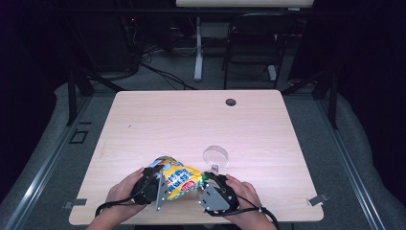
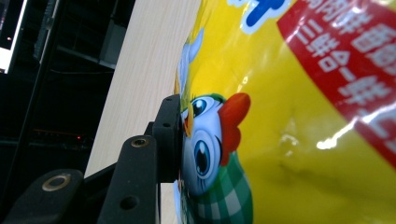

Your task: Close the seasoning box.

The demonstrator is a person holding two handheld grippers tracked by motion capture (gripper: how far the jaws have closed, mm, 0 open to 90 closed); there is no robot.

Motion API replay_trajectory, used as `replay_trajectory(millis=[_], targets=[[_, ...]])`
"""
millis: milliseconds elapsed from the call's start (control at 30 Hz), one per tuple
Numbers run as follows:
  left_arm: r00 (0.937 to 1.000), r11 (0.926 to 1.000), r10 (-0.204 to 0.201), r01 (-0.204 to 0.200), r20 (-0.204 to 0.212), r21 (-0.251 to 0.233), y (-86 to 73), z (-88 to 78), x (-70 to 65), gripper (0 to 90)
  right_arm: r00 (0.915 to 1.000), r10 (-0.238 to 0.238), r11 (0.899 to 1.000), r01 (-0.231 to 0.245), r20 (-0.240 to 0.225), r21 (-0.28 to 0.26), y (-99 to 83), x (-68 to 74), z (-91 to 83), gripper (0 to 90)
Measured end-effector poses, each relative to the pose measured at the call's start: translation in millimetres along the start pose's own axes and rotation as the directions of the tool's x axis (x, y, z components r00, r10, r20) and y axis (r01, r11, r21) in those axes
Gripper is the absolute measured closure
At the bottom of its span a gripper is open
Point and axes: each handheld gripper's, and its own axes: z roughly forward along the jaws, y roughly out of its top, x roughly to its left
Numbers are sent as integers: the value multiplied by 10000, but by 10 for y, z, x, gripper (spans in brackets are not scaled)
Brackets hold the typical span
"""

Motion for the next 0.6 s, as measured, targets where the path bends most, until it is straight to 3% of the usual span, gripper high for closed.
replay_trajectory(millis=[300, 600], targets=[[9987, 9984, 502, -498, -126, 255, 18, -17, 13, 612, 10000, -48, 10000, 49, -41, 76, -9, 31, 14, 670], [9972, 9963, 748, -744, -55, 429, 10, -30, 21, 612, 9998, -6, 9999, 8, -187, 103, -17, 53, 37, 677]])
